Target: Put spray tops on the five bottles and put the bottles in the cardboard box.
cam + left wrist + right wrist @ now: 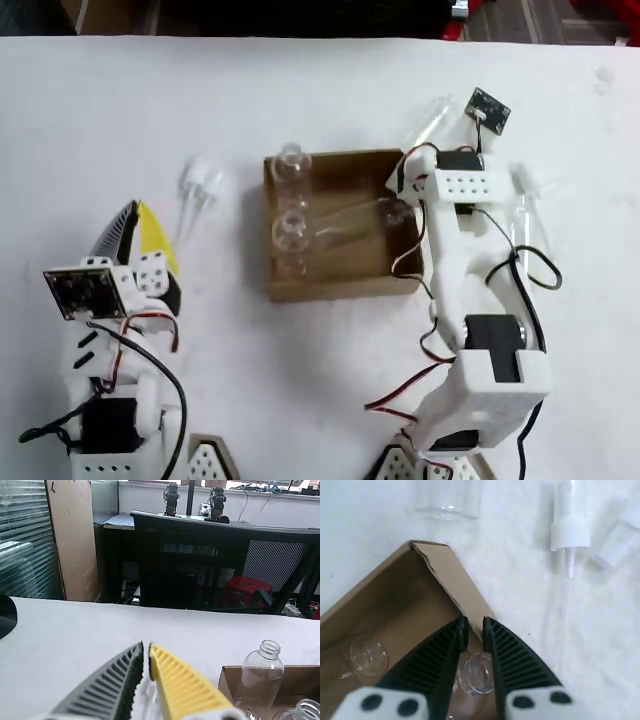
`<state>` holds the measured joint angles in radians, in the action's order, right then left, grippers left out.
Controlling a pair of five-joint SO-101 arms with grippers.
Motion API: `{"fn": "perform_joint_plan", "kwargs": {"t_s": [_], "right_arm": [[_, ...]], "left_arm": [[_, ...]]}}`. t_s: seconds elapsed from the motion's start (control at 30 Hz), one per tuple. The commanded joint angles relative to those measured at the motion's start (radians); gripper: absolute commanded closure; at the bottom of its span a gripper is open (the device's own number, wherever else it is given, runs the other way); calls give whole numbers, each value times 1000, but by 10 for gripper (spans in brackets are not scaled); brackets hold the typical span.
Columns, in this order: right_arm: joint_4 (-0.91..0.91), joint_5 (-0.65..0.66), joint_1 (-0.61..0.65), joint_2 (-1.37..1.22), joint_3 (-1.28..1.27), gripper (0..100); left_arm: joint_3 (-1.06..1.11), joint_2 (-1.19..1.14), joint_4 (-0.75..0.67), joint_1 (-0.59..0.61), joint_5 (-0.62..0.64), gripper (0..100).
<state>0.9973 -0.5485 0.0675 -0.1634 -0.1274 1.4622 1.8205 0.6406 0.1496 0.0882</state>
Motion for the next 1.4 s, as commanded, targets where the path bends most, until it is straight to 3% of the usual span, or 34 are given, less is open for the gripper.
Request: {"fn": "perform_joint_plan", "kwargs": {"t_s": [0.0, 0.2, 0.9, 1.1, 1.37], "right_arm": [[33, 2, -4, 140, 12, 967], [61, 2, -4, 206, 6, 848], [53, 3, 48, 216, -40, 852], [5, -9, 84, 157, 69, 851], [-4, -219, 140, -8, 140, 854]], "left_arm": [[2, 7, -34, 5, 17, 976], [2, 7, -34, 5, 17, 976], [2, 7, -34, 5, 17, 976], [0, 7, -34, 7, 17, 976], [0, 7, -34, 7, 17, 976]]}}
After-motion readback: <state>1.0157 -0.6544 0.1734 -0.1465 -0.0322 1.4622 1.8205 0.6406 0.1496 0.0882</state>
